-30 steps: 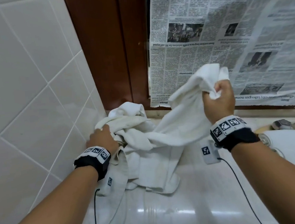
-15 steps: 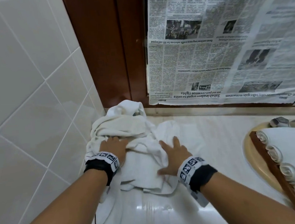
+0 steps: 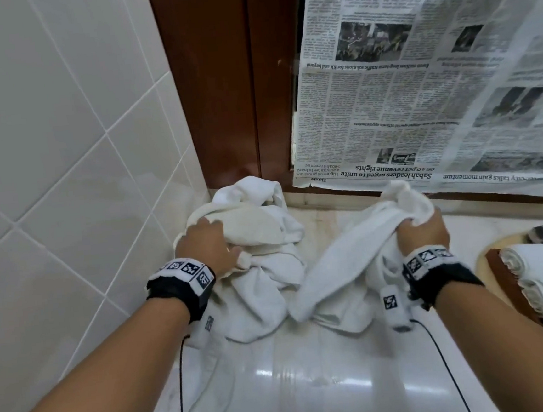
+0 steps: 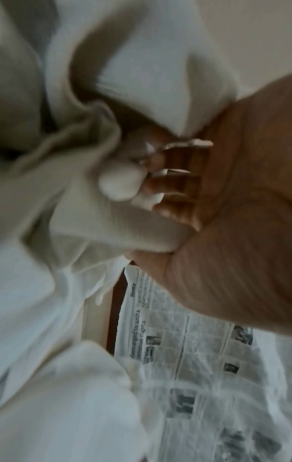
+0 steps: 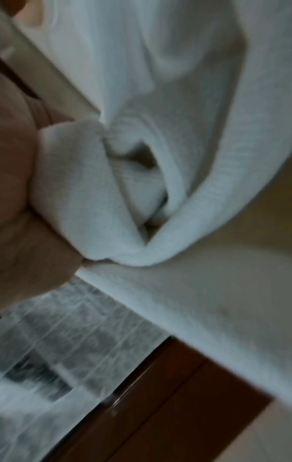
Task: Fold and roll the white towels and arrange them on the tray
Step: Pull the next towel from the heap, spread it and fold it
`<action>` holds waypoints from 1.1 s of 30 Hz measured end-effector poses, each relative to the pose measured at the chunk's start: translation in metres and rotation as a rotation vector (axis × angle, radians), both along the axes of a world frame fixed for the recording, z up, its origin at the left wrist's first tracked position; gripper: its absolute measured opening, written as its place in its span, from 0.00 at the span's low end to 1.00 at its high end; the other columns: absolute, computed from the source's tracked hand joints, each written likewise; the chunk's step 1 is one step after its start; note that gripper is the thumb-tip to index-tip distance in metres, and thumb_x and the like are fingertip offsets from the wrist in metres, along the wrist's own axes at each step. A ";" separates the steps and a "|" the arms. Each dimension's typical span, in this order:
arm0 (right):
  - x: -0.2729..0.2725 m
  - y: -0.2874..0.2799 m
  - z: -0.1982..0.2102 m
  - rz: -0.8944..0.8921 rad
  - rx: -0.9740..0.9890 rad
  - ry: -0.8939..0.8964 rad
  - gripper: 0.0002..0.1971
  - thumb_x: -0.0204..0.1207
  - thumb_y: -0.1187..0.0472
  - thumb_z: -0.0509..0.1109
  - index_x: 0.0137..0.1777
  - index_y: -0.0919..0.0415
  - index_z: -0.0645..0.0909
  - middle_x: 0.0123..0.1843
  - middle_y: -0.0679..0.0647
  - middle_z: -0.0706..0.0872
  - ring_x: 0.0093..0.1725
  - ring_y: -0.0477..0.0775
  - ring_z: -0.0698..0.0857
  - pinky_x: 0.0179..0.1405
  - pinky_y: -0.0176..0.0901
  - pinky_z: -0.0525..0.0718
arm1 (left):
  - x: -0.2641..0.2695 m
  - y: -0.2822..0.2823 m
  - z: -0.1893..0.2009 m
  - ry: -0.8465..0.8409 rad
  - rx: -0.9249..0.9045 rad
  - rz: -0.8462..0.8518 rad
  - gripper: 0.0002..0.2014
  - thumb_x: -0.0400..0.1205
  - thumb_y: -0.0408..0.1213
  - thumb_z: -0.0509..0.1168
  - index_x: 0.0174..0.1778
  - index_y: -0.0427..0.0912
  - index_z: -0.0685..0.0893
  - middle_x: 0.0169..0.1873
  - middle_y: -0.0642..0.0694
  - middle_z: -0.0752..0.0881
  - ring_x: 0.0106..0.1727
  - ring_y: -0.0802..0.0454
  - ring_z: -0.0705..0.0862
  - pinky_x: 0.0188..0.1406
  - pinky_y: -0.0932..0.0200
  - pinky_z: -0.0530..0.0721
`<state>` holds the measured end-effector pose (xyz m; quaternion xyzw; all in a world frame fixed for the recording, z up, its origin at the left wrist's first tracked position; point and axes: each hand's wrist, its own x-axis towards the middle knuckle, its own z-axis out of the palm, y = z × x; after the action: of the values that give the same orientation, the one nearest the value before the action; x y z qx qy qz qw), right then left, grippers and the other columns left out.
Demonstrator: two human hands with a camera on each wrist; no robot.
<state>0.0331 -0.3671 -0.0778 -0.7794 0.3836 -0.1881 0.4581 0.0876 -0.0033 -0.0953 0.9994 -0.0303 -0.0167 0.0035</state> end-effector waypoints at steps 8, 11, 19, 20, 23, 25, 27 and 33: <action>-0.021 0.018 0.066 0.686 -0.356 0.284 0.21 0.76 0.55 0.70 0.71 0.45 0.79 0.64 0.48 0.85 0.60 0.56 0.84 0.62 0.50 0.83 | 0.012 -0.005 -0.003 0.175 0.048 0.039 0.22 0.80 0.45 0.60 0.72 0.52 0.72 0.67 0.43 0.75 0.65 0.41 0.80 0.65 0.47 0.76; -0.040 0.064 0.055 0.968 -0.240 0.458 0.26 0.70 0.51 0.76 0.69 0.48 0.80 0.63 0.48 0.87 0.59 0.53 0.85 0.59 0.44 0.84 | 0.006 -0.009 0.008 0.129 -0.241 0.100 0.15 0.80 0.39 0.58 0.62 0.46 0.79 0.62 0.38 0.81 0.61 0.38 0.81 0.60 0.50 0.77; -0.044 0.190 0.037 1.311 0.420 0.478 0.23 0.83 0.49 0.68 0.75 0.53 0.69 0.68 0.54 0.82 0.60 0.55 0.86 0.51 0.46 0.85 | -0.080 0.030 0.029 -0.043 -1.253 0.166 0.14 0.75 0.53 0.62 0.48 0.50 0.85 0.46 0.50 0.88 0.51 0.47 0.85 0.51 0.52 0.81; -0.037 0.195 0.038 1.342 0.548 0.583 0.23 0.85 0.49 0.64 0.77 0.56 0.69 0.67 0.57 0.84 0.55 0.57 0.87 0.45 0.46 0.83 | -0.093 0.033 0.025 -0.109 -1.187 0.090 0.16 0.74 0.58 0.63 0.51 0.54 0.83 0.52 0.54 0.85 0.56 0.51 0.82 0.56 0.55 0.78; 0.011 0.197 0.029 1.244 0.395 0.473 0.13 0.85 0.55 0.64 0.64 0.59 0.82 0.49 0.56 0.89 0.41 0.57 0.88 0.32 0.41 0.79 | -0.121 0.033 0.001 -0.026 -0.687 -0.013 0.54 0.62 0.78 0.63 0.82 0.54 0.60 0.80 0.49 0.62 0.81 0.54 0.59 0.80 0.52 0.62; 0.055 0.188 0.011 1.053 -0.032 0.296 0.10 0.79 0.57 0.69 0.59 0.55 0.84 0.50 0.52 0.87 0.50 0.57 0.88 0.42 0.40 0.81 | -0.128 0.030 -0.023 0.117 -0.465 0.023 0.65 0.57 0.82 0.62 0.85 0.59 0.39 0.86 0.47 0.44 0.86 0.47 0.48 0.83 0.42 0.58; 0.089 0.176 -0.010 0.909 -0.288 0.293 0.25 0.75 0.55 0.73 0.73 0.55 0.76 0.67 0.52 0.82 0.64 0.57 0.83 0.58 0.38 0.76 | -0.130 0.027 -0.040 0.132 -0.380 0.048 0.65 0.59 0.79 0.65 0.82 0.62 0.32 0.86 0.45 0.39 0.86 0.43 0.47 0.82 0.40 0.61; 0.119 0.163 -0.041 1.099 -0.441 0.568 0.23 0.83 0.57 0.67 0.77 0.62 0.72 0.65 0.62 0.83 0.59 0.63 0.84 0.54 0.48 0.82 | -0.123 0.011 -0.040 0.037 -0.234 0.025 0.66 0.65 0.71 0.72 0.79 0.64 0.22 0.82 0.42 0.26 0.86 0.39 0.35 0.82 0.37 0.55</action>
<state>0.1525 -0.2040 -0.1192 -0.9569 -0.0117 0.2123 0.1979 -0.0354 0.0076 -0.1349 0.9920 -0.0195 -0.0315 0.1210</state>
